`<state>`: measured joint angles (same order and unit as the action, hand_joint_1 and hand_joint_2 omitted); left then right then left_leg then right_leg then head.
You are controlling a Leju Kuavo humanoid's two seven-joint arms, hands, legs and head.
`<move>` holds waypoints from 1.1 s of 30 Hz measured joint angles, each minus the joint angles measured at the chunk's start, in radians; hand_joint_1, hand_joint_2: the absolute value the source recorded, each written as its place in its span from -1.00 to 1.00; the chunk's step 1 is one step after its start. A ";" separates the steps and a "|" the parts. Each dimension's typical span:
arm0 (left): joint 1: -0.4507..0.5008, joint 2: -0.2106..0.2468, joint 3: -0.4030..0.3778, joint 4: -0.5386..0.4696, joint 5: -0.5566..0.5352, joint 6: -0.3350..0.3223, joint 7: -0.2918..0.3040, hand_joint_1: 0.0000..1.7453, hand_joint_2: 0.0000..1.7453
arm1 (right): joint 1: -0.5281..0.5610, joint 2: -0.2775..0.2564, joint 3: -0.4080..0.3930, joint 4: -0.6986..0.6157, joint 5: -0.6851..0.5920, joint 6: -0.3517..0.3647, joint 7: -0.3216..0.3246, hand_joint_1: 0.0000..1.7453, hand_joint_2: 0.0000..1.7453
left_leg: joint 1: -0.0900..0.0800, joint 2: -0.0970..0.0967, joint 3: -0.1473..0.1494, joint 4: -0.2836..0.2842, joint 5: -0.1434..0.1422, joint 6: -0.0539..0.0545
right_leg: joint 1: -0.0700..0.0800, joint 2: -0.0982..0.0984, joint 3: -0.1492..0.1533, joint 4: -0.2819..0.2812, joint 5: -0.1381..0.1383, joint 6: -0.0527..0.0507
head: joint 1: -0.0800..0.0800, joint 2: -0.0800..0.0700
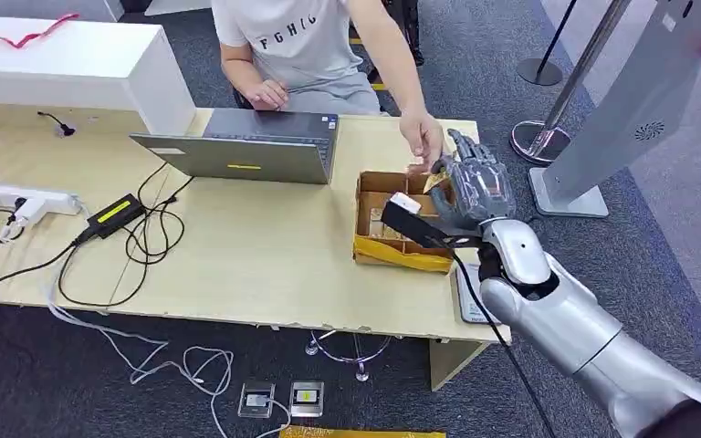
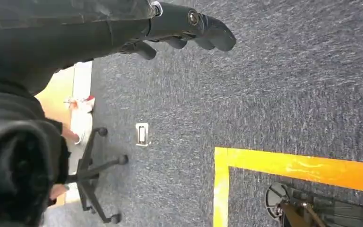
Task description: Pass the card to the sensor for recognition and then transmit it.
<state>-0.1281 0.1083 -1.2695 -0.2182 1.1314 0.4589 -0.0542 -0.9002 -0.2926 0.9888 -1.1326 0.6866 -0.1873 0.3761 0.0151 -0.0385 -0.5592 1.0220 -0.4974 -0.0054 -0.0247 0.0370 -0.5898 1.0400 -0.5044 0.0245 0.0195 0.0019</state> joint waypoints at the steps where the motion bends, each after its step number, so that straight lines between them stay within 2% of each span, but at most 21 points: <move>1: 0.000 0.000 0.000 0.000 0.000 0.000 -0.001 -1.00 -1.00 | 0.002 -0.002 0.000 0.000 0.006 -0.003 0.002 -1.00 1.00 | 0.000 0.000 0.000 0.000 0.000 0.000 | 0.000 0.000 0.000 0.000 0.000 0.000 | 0.000 0.000; 9: 0.000 0.000 0.000 0.000 -0.001 0.000 -0.008 -1.00 -1.00 | 0.011 -0.008 -0.004 -0.002 0.026 -0.001 0.010 -1.00 1.00 | 0.000 0.000 0.000 0.000 0.000 0.000 | 0.000 0.000 0.000 0.000 0.000 0.000 | 0.000 0.000; 18: 0.001 0.000 0.000 0.000 0.006 0.000 -0.005 -1.00 -1.00 | 0.009 -0.025 -0.007 -0.049 0.034 0.055 0.022 -1.00 1.00 | 0.000 0.000 0.000 0.000 0.000 0.000 | 0.000 0.000 0.000 0.000 0.000 0.000 | 0.000 0.000; 23: 0.001 0.000 0.000 0.000 0.007 -0.006 0.003 -1.00 -1.00 | 0.004 -0.046 -0.008 -0.090 0.023 0.140 0.034 -1.00 1.00 | 0.000 0.000 0.000 0.000 0.000 0.000 | 0.000 0.000 0.000 0.000 0.000 0.000 | 0.000 0.000; 28: 0.001 -0.001 0.000 0.000 -0.001 -0.012 0.003 -1.00 -1.00 | 0.002 -0.088 -0.009 -0.174 -0.025 0.248 0.090 -1.00 1.00 | 0.000 0.000 0.000 0.000 0.000 0.000 | 0.000 0.000 0.000 0.000 0.000 0.000 | 0.000 0.000; 33: 0.001 -0.003 0.000 0.000 -0.010 -0.018 0.003 -1.00 -1.00 | 0.007 -0.132 0.005 -0.254 -0.087 0.258 0.138 -1.00 1.00 | 0.000 0.000 0.000 0.000 0.000 0.000 | 0.000 0.000 0.000 0.000 0.000 0.000 | 0.000 0.000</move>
<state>-0.1267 0.1049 -1.2699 -0.2182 1.1215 0.4410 -0.0511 -0.8931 -0.4246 0.9937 -1.3870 0.6001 0.0706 0.5139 0.0151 -0.0382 -0.5588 1.0221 -0.4975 -0.0054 -0.0247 0.0371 -0.5898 1.0399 -0.5044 0.0245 0.0195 0.0019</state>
